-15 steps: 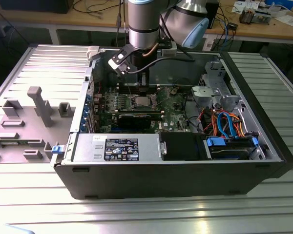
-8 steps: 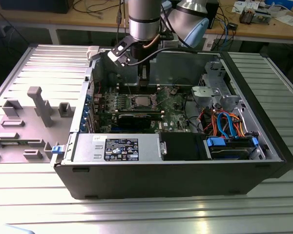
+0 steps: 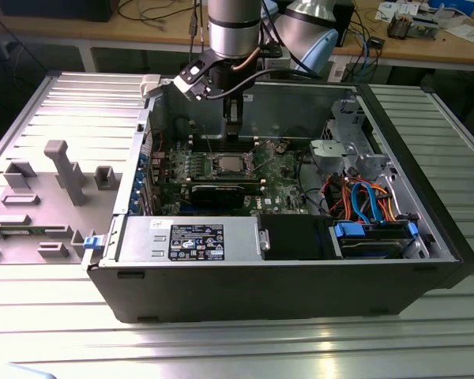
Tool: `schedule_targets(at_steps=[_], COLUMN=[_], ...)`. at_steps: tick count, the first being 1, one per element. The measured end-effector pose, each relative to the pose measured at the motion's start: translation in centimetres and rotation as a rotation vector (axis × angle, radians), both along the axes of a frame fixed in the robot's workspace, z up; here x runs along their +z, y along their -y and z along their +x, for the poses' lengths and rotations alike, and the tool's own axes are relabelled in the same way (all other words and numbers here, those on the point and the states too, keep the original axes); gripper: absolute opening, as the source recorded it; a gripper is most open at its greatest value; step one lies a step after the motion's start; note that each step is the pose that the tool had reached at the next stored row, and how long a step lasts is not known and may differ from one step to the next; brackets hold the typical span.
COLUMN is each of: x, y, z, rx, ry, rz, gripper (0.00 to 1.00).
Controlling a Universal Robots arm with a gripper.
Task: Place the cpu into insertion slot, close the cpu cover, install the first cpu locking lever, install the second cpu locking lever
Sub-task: 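Close the cpu cover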
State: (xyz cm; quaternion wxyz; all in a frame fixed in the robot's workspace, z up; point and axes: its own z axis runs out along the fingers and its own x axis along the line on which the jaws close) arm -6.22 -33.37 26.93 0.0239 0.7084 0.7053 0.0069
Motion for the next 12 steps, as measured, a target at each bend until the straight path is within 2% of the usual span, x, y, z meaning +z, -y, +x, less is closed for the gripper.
schedule_targets(at_steps=[12], x=[0.01], y=[0.00], z=[0.11], rx=[0.000], ry=[-0.0001], rz=[-0.0003], gripper=[0.11])
